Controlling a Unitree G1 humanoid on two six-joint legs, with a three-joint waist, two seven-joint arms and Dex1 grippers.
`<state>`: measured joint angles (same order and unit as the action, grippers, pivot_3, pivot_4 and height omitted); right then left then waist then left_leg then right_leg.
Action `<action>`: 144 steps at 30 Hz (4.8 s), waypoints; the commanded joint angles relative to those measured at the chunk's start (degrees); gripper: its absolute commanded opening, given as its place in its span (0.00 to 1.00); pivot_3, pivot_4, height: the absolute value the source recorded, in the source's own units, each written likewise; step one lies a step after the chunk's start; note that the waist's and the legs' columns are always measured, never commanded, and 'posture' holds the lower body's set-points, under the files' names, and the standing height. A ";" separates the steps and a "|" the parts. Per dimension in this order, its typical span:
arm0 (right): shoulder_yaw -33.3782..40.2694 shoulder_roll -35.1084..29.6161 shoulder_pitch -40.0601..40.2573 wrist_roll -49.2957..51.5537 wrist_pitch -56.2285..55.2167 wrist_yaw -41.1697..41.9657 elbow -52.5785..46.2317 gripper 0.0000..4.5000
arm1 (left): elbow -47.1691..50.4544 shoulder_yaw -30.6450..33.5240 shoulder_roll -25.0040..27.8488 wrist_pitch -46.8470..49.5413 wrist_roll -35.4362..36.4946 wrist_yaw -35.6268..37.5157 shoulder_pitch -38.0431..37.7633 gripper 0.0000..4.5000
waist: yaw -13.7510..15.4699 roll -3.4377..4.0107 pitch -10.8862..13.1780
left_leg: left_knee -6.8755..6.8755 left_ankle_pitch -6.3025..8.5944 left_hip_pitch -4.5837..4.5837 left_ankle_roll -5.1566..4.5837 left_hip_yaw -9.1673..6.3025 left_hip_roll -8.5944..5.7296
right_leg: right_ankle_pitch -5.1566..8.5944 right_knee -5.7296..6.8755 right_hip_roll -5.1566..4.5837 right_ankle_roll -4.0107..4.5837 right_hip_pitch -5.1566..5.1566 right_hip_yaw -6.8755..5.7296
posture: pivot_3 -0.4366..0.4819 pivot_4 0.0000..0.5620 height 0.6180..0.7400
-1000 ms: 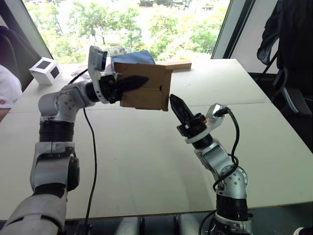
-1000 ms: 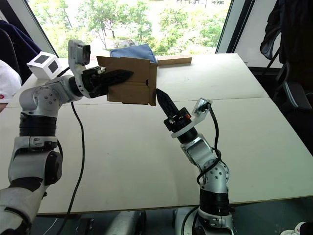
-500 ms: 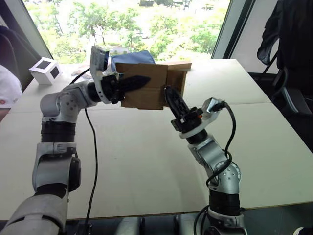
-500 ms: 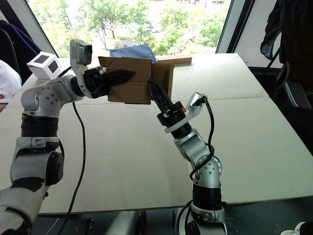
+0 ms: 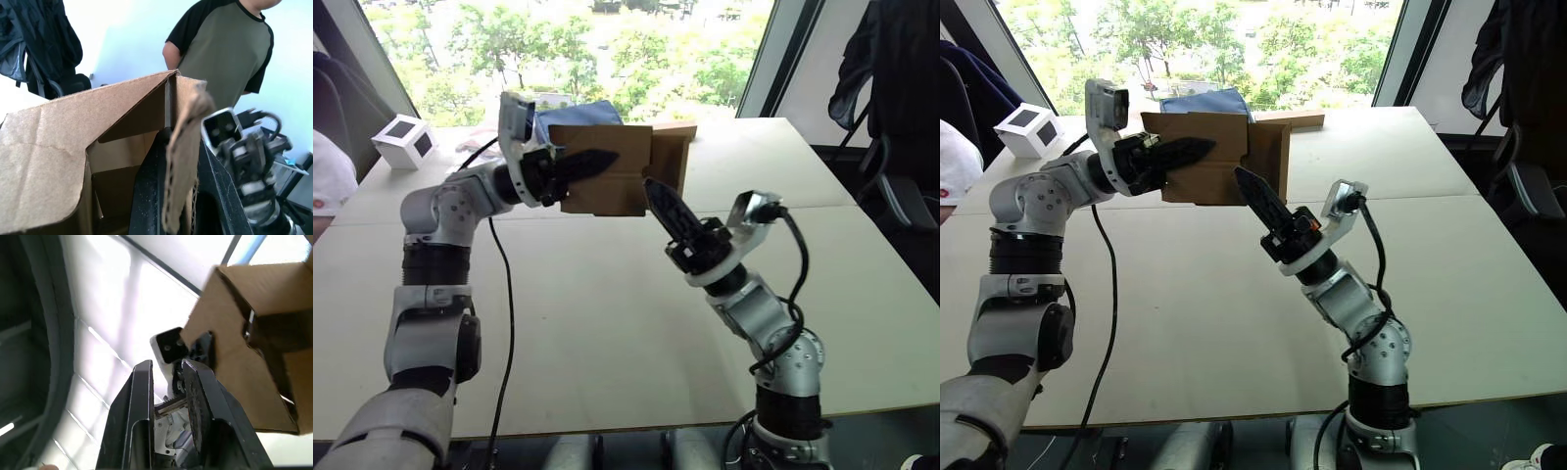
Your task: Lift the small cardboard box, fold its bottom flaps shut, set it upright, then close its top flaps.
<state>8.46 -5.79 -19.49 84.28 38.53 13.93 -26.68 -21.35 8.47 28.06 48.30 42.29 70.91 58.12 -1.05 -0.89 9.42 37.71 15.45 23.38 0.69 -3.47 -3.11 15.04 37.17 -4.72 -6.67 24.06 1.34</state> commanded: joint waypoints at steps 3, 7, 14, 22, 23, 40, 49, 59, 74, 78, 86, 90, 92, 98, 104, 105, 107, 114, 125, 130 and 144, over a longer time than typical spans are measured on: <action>6.04 -3.87 0.88 3.20 -3.34 -1.22 0.15 0.21 | 1.27 2.37 0.95 0.43 2.27 0.52 1.35 0.00 | 0.05 0.00 0.00 | 0.00 0.00 0.00 0.00 0.00 0.00 | 0.00 0.00 0.00 0.00 -0.01 0.00 | 0.48 0.27 1.00; 6.09 -2.70 0.72 -4.17 -7.09 0.10 8.63 0.21 | 1.29 2.65 0.60 0.69 2.83 0.15 1.47 0.00 | 0.03 0.00 0.00 | 0.00 0.00 0.00 -0.01 0.01 0.00 | 0.00 0.00 0.01 0.00 -0.01 0.00 | 0.48 0.27 1.00; 4.22 2.26 -2.31 -10.46 -10.09 2.97 17.16 0.21 | 1.43 2.42 -0.01 0.84 3.16 -0.33 1.74 0.00 | -0.11 0.00 0.00 | -0.01 0.00 0.00 0.00 0.03 0.01 | 0.00 0.02 0.03 0.00 0.01 0.01 | 0.48 0.27 1.00; 4.26 8.08 -2.02 -3.92 -7.05 4.56 16.82 0.21 | 0.86 2.78 -0.09 0.69 3.09 -0.71 1.91 0.00 | 0.04 0.00 0.00 | 0.00 0.00 0.00 0.01 0.01 0.01 | 0.00 0.01 0.00 0.00 0.00 0.01 | 0.48 0.27 1.00; 4.03 8.51 -1.76 -3.61 -6.72 4.62 16.66 0.21 | 0.82 2.82 -0.11 0.68 3.12 -0.79 1.91 0.00 | 0.04 0.00 0.00 | 0.00 0.00 0.00 0.01 0.01 0.01 | 0.00 0.01 0.00 0.00 0.00 0.01 | 0.48 0.27 1.00; 3.55 12.13 0.37 -0.18 -5.18 5.22 15.96 0.21 | -0.57 2.88 -0.30 0.76 3.06 -1.32 2.76 0.00 | -0.08 0.01 0.00 | -0.01 -0.01 0.00 0.01 0.01 0.01 | 0.00 0.01 0.01 0.00 0.02 0.02 | 0.48 0.27 1.00; 2.61 13.23 0.85 -0.44 -4.85 5.41 15.49 0.21 | -1.41 2.67 -0.40 0.79 2.80 -1.44 3.39 0.00 | -0.08 0.01 0.00 | -0.01 -0.01 0.00 0.01 0.01 0.01 | 0.00 0.01 0.01 0.00 0.03 0.02 | 0.48 0.27 1.00; 2.04 14.49 -0.06 -0.20 -5.05 5.16 15.84 0.21 | -1.57 2.24 -0.32 0.75 2.36 -1.49 3.47 0.00 | -0.08 0.01 0.00 | -0.01 -0.01 0.00 0.01 0.01 0.01 | 0.00 0.01 0.01 0.00 0.03 0.02 | 0.48 0.27 1.00; 2.02 15.03 -1.32 -1.76 -7.15 3.03 18.20 0.21 | -1.55 2.02 -0.33 -0.29 0.76 -1.76 2.38 0.00 | -0.09 0.01 0.00 | -0.01 -0.01 0.00 0.01 0.01 0.01 | 0.00 0.01 0.01 0.00 0.03 0.02 | 0.48 0.27 1.00; 2.52 14.61 -0.64 -0.19 -7.24 3.56 17.37 0.21 | -2.22 3.05 -0.25 0.57 1.42 -2.82 2.54 0.00 | -0.07 0.01 0.00 | -0.01 -0.01 0.00 0.01 0.01 0.01 | 0.00 0.01 0.01 0.00 0.03 0.02 | 0.48 0.27 1.00; 2.20 14.76 -0.58 -1.15 -7.73 3.67 17.13 0.62 | -2.50 3.22 -0.52 0.62 1.84 -3.13 2.44 0.00 | -0.08 0.01 0.00 | -0.02 -0.01 0.00 0.01 0.01 0.01 | 0.00 0.02 0.01 0.00 0.04 0.02 | 0.48 0.27 1.00; 1.45 14.68 -0.52 -2.04 -7.60 3.69 17.33 0.62 | -2.54 3.40 -0.61 0.78 2.07 -3.26 2.42 0.00 | -0.10 0.01 0.00 | -0.02 -0.01 0.00 0.01 0.01 0.01 | 0.00 0.02 0.01 0.00 0.04 0.02 | 0.48 0.27 1.00; 1.07 14.74 -0.72 -2.86 -7.74 3.73 17.69 0.62 | -2.51 3.46 -0.64 0.84 2.10 -3.32 2.34 0.00 | -0.10 0.01 0.00 | -0.02 -0.01 0.00 0.01 0.01 0.01 | 0.00 0.02 0.01 0.00 0.04 0.02 | 0.48 0.27 1.00; 0.42 15.08 -1.58 -4.67 -8.22 3.94 18.85 0.52 | -2.10 3.38 -0.71 0.91 2.05 -3.42 1.88 0.00 | -0.09 0.01 0.00 | -0.02 -0.01 0.00 0.01 0.01 0.01 | 0.00 0.02 0.01 0.00 0.04 0.02 | 0.48 0.27 1.00; 0.23 15.54 -1.92 -5.61 -8.61 3.69 19.36 0.48 | -1.26 3.25 -0.57 1.32 2.21 -3.37 1.55 0.00 | -0.11 0.01 0.00 | -0.02 -0.01 0.00 0.02 0.01 0.01 | 0.00 0.02 0.01 0.00 0.04 0.02 | 0.48 0.27 1.00; 0.33 15.72 -2.07 -5.62 -8.76 3.37 19.57 0.48 | -0.93 3.03 -0.53 1.29 2.14 -3.17 1.38 0.00 | -0.11 0.01 0.00 | -0.02 -0.01 0.00 0.02 0.01 0.01 | 0.00 0.02 0.01 0.00 0.04 0.02 | 0.48 0.27 1.00; 0.57 16.26 -2.62 -5.12 -9.09 2.80 19.81 0.48 | -0.35 2.81 -0.55 1.22 2.16 -2.86 1.11 0.00 | -0.12 0.01 0.00 | -0.02 -0.01 0.00 0.02 0.01 0.01 | 0.00 0.02 0.01 0.00 0.04 0.02 | 0.48 0.27 1.00; -0.28 17.07 -4.18 -5.25 -9.49 2.56 20.62 0.48 | 0.53 2.50 -1.08 0.99 2.17 -2.80 0.94 0.00 | -0.11 0.01 0.00 | -0.02 -0.01 0.00 0.03 0.01 0.01 | 0.00 0.02 0.01 0.00 0.04 0.02 | 0.48 0.27 1.00; -1.01 17.48 -4.45 -5.17 -9.73 2.33 20.49 0.48 | 1.13 2.25 -1.47 0.53 1.90 -2.82 0.49 0.00 | -0.11 0.01 0.00 | -0.02 -0.01 0.00 0.03 0.01 0.01 | 0.00 0.02 0.01 0.00 0.04 0.02 | 0.48 0.27 1.00; -1.57 17.82 -4.71 -4.99 -9.73 2.01 20.12 0.48 | 1.25 1.55 -1.67 -0.38 1.11 -2.79 0.14 0.00 | -0.12 0.01 0.00 | -0.02 -0.01 0.00 0.02 0.01 0.01 | 0.00 0.02 0.01 0.00 0.04 0.02 | 0.48 0.27 1.00; -6.47 15.82 -5.25 -9.28 -6.87 4.20 18.29 0.48 | 0.66 1.45 -2.25 -1.99 0.10 -3.41 0.25 0.00 | -0.12 0.01 0.00 | -0.02 -0.01 0.00 0.03 0.01 0.00 | 0.00 0.02 0.01 0.00 0.05 0.03 | 0.48 0.27 1.00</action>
<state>5.51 8.78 -23.27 75.79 29.60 16.33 -5.39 -22.33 9.83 26.14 47.15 42.02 67.45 57.72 -1.17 -0.88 9.42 37.68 15.44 23.38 0.72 -3.46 -3.10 15.04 37.18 -4.71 -6.66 24.11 1.36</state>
